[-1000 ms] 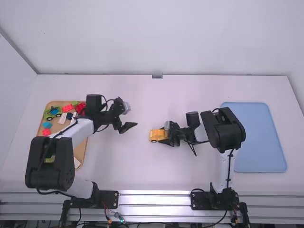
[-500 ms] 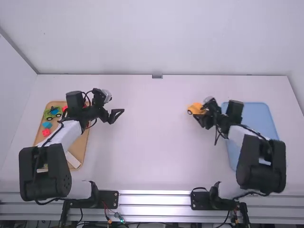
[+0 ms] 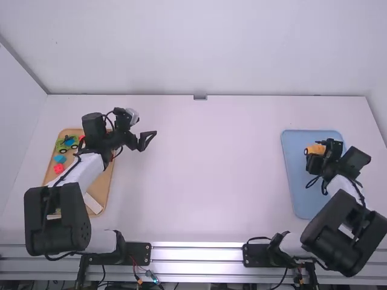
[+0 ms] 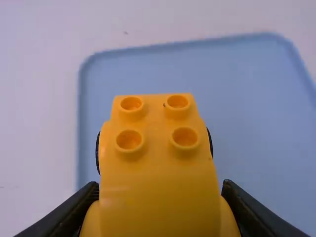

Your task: Assemble lego blocks to make yellow taxi

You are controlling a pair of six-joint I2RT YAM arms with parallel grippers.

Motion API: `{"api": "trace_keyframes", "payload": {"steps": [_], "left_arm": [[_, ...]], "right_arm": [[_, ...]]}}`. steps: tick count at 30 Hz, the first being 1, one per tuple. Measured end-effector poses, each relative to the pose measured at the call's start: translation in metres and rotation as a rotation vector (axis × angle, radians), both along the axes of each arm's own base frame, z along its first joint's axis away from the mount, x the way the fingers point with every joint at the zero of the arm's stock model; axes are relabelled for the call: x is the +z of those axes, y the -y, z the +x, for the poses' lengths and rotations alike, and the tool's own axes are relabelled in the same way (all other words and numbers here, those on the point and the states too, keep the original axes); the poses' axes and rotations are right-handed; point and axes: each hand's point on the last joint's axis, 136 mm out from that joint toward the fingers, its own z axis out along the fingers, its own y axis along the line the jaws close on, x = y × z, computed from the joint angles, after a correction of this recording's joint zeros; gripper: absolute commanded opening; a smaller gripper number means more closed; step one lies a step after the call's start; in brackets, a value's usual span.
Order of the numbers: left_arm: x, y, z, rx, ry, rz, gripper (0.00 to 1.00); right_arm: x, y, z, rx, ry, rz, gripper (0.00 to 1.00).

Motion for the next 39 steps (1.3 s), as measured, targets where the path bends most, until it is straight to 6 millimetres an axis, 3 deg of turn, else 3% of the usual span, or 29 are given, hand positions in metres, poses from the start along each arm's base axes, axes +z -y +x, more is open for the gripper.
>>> {"api": "trace_keyframes", "payload": {"steps": [6,11,16,19,20,27,30,34,37,38,39], "left_arm": [[-0.017,-0.031,0.012,0.243,-0.12,-0.005,0.99],[-0.022,-0.041,0.014,0.312,-0.15,-0.002,0.99],[-0.023,-0.044,0.014,0.335,-0.158,-0.002,0.99],[-0.027,-0.044,0.012,0.34,-0.18,-0.003,0.99],[-0.029,-0.044,0.011,0.344,-0.193,-0.004,0.99],[-0.045,-0.034,0.001,0.362,-0.316,0.043,0.99],[-0.04,-0.026,0.003,0.376,-0.349,0.098,0.99],[-0.014,-0.006,0.006,0.359,-0.335,0.151,0.99],[0.019,0.008,0.006,0.339,-0.299,0.165,0.99],[0.019,0.008,0.006,0.339,-0.299,0.165,0.99],[0.031,0.011,0.005,0.336,-0.285,0.166,0.99]], "right_arm": [[-0.034,0.011,-0.008,-0.077,-0.09,0.026,0.63],[-0.037,0.014,-0.009,-0.094,-0.099,0.023,0.65],[-0.041,0.017,-0.015,-0.133,-0.13,0.027,0.74],[-0.042,0.018,-0.016,-0.149,-0.135,0.03,0.97],[-0.042,0.018,-0.017,-0.151,-0.136,0.033,0.99],[-0.044,0.013,-0.022,-0.194,-0.153,0.088,0.99],[-0.035,0.007,-0.024,-0.197,-0.155,0.095,0.98],[0.001,-0.008,-0.022,-0.168,-0.101,0.068,0.99],[0.04,-0.027,-0.018,-0.121,-0.023,0.027,0.99],[0.04,-0.027,-0.018,-0.121,-0.023,0.027,0.99],[0.056,-0.036,-0.017,-0.097,0.014,0.006,0.99]]}}
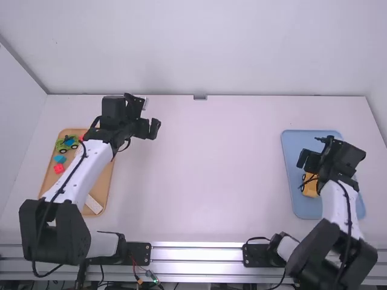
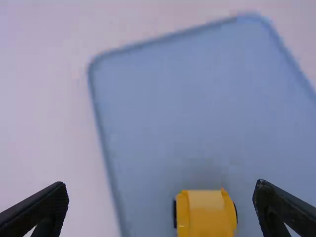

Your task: Assemble lego blocks to make yellow taxi

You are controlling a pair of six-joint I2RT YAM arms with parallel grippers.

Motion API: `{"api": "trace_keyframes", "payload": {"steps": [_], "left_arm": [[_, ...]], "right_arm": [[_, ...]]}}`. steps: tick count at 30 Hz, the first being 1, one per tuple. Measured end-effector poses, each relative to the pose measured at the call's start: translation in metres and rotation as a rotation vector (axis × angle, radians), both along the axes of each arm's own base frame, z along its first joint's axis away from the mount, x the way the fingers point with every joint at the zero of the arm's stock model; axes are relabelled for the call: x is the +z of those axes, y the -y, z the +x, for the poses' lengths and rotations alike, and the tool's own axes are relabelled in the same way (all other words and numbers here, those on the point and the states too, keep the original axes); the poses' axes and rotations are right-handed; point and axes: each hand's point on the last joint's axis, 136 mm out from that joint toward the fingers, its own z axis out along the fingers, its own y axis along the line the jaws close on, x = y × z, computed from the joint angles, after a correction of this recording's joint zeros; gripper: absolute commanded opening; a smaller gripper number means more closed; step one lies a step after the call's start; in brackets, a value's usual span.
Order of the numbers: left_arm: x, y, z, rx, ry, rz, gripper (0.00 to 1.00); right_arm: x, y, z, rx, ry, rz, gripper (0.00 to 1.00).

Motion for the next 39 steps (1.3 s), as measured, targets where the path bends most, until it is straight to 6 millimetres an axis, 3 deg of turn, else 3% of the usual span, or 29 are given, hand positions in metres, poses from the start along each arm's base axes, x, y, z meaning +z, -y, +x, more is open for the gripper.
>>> {"api": "trace_keyframes", "payload": {"steps": [4,10,13,25,32,39], "left_arm": [[0.035,0.0,-0.001,0.003,0.053,0.005,0.99],[0.066,-0.001,0.002,0.011,0.134,0.005,0.97],[0.076,-0.009,0.004,0.042,0.168,0.002,0.94],[0.101,-0.042,-0.015,0.221,0.327,0.007,0.77],[0.116,-0.051,-0.036,0.273,0.454,0.012,0.63],[0.099,-0.052,-0.069,0.28,0.472,0.011,0.48]], "right_arm": [[0.048,-0.028,0.0,0.073,0.12,-0.068,0.99],[0.119,-0.069,-0.008,0.174,0.335,-0.162,0.97],[0.138,-0.078,-0.01,0.189,0.408,-0.185,0.93],[0.125,-0.112,-0.022,0.161,0.534,-0.131,0.72],[0.09,-0.146,-0.042,0.24,0.546,-0.084,0.56],[0.049,-0.146,-0.058,0.235,0.543,-0.079,0.41]]}}
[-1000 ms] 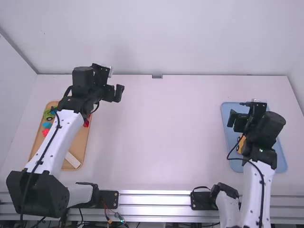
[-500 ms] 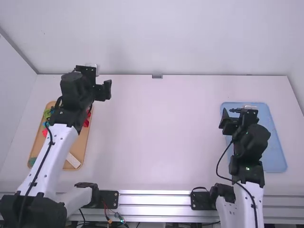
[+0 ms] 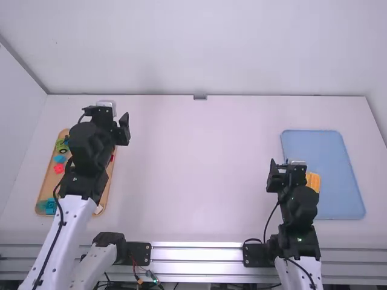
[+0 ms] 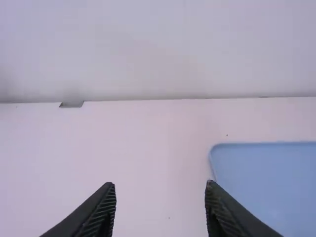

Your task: Assemble lego blocks to make yellow taxi

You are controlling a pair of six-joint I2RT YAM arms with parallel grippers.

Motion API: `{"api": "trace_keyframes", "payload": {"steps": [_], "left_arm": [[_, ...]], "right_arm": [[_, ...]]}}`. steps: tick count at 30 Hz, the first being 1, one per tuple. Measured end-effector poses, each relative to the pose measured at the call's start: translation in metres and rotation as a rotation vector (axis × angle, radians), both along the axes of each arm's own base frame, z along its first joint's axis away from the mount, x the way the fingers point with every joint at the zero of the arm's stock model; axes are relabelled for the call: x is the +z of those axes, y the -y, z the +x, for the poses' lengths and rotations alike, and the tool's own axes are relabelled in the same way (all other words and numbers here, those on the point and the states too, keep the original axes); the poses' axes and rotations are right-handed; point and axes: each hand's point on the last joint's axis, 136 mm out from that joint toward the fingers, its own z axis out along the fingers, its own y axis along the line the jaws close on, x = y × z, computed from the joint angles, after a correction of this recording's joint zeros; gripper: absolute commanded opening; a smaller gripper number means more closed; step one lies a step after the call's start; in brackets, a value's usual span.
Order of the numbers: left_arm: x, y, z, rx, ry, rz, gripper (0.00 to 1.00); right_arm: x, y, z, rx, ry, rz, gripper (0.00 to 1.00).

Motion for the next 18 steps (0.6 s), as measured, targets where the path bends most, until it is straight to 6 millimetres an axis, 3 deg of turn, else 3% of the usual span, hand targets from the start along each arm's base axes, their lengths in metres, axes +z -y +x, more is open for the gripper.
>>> {"api": "trace_keyframes", "payload": {"steps": [8,18], "left_arm": [[-0.035,-0.001,-0.036,0.008,0.001,-0.002,0.28],[-0.081,-0.001,-0.068,0.008,0.004,-0.005,0.07]], "right_arm": [[-0.042,0.001,-0.009,-0.006,-0.002,0.001,0.25],[-0.015,0.001,-0.012,-0.008,0.124,-0.001,0.11]]}}
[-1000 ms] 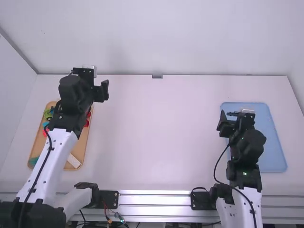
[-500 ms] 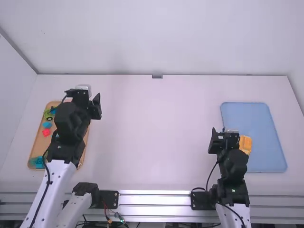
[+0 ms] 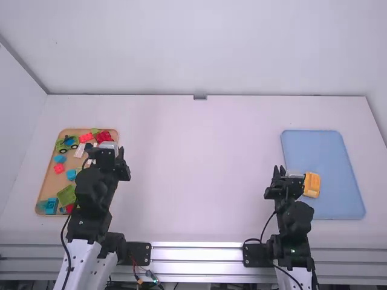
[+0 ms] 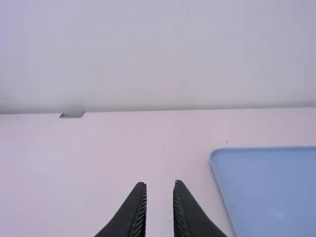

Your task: Assemble lego blocks to make yellow taxi

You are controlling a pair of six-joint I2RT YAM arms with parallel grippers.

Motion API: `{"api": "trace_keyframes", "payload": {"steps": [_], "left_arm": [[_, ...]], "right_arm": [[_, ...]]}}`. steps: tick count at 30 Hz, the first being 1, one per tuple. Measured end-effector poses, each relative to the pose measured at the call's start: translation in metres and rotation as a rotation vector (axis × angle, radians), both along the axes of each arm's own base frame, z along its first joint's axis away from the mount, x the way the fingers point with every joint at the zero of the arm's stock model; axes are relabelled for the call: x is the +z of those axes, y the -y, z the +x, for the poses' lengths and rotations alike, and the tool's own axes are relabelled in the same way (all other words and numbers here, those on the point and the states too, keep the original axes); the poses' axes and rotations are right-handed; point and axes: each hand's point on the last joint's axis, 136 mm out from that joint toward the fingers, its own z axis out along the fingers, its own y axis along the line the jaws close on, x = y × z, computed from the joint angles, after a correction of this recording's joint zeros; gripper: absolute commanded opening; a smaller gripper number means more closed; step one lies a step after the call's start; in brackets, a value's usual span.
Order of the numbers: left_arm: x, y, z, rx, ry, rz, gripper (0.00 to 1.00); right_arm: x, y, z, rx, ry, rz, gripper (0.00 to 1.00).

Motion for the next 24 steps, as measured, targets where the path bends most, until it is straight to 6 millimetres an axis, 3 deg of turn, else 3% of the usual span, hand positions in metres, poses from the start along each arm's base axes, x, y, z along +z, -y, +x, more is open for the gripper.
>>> {"api": "trace_keyframes", "payload": {"steps": [4,10,21,24], "left_arm": [[-0.019,0.0,-0.009,0.0,0.004,0.0,0.0],[-0.048,0.0,-0.019,0.0,-0.001,0.0,0.0],[-0.086,-0.001,-0.028,0.003,-0.001,0.001,0.0],[-0.082,-0.001,-0.028,0.003,0.026,0.001,0.0]], "right_arm": [[0.0,0.0,0.0,-0.001,0.0,0.0,0.06],[0.0,0.0,0.0,0.0,0.0,0.001,0.0],[0.0,0.0,0.0,-0.002,0.0,0.003,0.0],[0.0,0.0,0.0,-0.002,0.0,0.003,0.0]]}}
